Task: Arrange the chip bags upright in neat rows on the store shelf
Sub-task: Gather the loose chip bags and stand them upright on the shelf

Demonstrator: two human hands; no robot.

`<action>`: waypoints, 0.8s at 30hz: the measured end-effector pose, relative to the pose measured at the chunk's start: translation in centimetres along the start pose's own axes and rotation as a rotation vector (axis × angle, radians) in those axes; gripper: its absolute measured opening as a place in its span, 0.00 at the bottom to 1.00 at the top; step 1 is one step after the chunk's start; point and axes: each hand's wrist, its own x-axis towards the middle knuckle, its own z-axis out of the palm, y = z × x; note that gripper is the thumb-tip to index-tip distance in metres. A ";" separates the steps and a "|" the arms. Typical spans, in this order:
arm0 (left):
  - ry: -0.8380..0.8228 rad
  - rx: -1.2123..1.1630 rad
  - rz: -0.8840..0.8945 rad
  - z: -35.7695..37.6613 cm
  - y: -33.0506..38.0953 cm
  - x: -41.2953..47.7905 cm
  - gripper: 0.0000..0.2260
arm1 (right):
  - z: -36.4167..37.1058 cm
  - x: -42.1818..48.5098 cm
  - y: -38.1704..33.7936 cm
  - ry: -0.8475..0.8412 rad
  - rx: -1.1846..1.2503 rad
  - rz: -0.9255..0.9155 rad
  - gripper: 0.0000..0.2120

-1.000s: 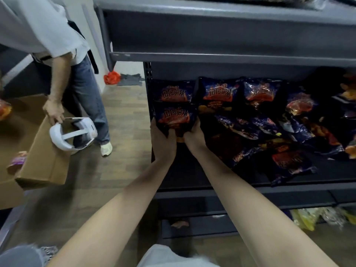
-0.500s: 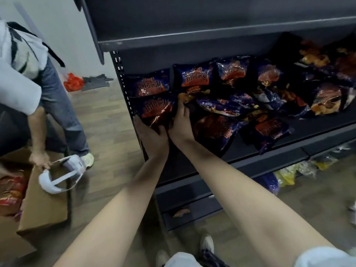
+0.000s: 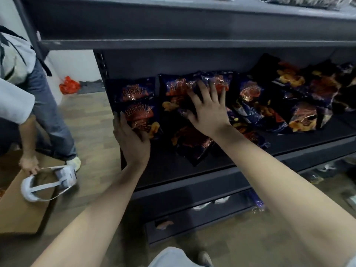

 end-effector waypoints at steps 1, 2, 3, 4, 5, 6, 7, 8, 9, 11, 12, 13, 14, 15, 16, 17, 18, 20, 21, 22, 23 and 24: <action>-0.002 0.043 0.044 0.1 0.0 0.0 0.30 | 0.0 -0.1 1.2 -0.016 -0.014 -0.013 0.30; -0.007 0.087 0.077 0.2 0.0 -0.1 0.30 | 0.0 -0.3 2.4 -0.033 -0.034 -0.029 0.32; -0.014 0.128 0.104 0.4 0.0 -0.1 0.30 | 0.1 -0.5 3.5 -0.048 -0.055 -0.045 0.34; -0.019 0.167 0.135 0.4 0.1 -0.2 0.30 | 0.1 -0.6 4.5 -0.058 -0.072 -0.058 0.36; -0.026 0.205 0.172 0.5 0.2 -0.2 0.29 | 0.2 -0.7 5.6 -0.060 -0.078 -0.066 0.38; -0.033 0.242 0.206 0.5 0.3 -0.3 0.29 | 0.1 -0.7 6.7 -0.052 -0.077 -0.072 0.40; -0.042 0.274 0.234 0.5 0.5 -0.5 0.29 | 0.0 -0.7 7.9 -0.045 -0.070 -0.079 0.41; -0.049 0.293 0.261 0.5 0.6 -0.6 0.28 | -0.2 -0.7 9.0 -0.044 -0.062 -0.086 0.41; -0.051 0.299 0.288 0.4 0.9 -0.7 0.27 | -0.4 -0.7 10.2 -0.051 -0.054 -0.096 0.40; -0.033 0.298 0.352 0.5 2.1 -0.7 0.26 | -0.7 -0.7 12.3 -0.052 -0.022 -0.120 0.39; -0.013 0.289 0.381 0.8 3.2 -0.6 0.25 | -0.7 -0.8 13.3 -0.049 -0.002 -0.125 0.39; 0.011 0.266 0.402 1.2 4.7 -0.5 0.25 | -0.8 -0.8 14.3 -0.046 0.013 -0.124 0.38; 0.032 0.233 0.421 1.9 6.5 -0.3 0.25 | -0.7 -0.9 15.2 -0.048 0.019 -0.118 0.36; 0.035 0.198 0.444 2.7 8.4 -0.1 0.24 | -0.6 -1.0 16.1 -0.057 0.016 -0.112 0.35; 0.013 0.174 0.472 3.6 10.4 0.0 0.22 | -0.5 -1.1 16.9 -0.078 0.011 -0.105 0.35; -0.034 0.165 0.506 4.6 12.4 0.1 0.21 | -0.2 -1.3 17.7 -0.112 0.008 -0.099 0.35; -0.097 0.171 0.547 5.7 14.1 0.1 0.21 | 0.1 -1.6 18.4 -0.156 0.011 -0.092 0.37; -0.233 0.236 0.652 8.0 17.1 -0.1 0.22 | 1.3 -2.4 19.4 -0.258 0.022 -0.085 0.40; -0.294 0.286 0.704 9.2 18.4 -0.4 0.23 | 2.1 -2.9 19.7 -0.298 0.028 -0.092 0.41; -0.355 0.346 0.732 10.5 19.5 -0.8 0.26 | 3.0 -3.6 20.0 -0.323 0.048 -0.102 0.41; -0.425 0.414 0.726 11.6 20.3 -1.2 0.29 | 3.8 -4.3 20.2 -0.330 0.084 -0.106 0.41; -0.497 0.489 0.696 12.7 21.0 -1.7 0.33 | 4.5 -5.0 20.3 -0.324 0.126 -0.103 0.40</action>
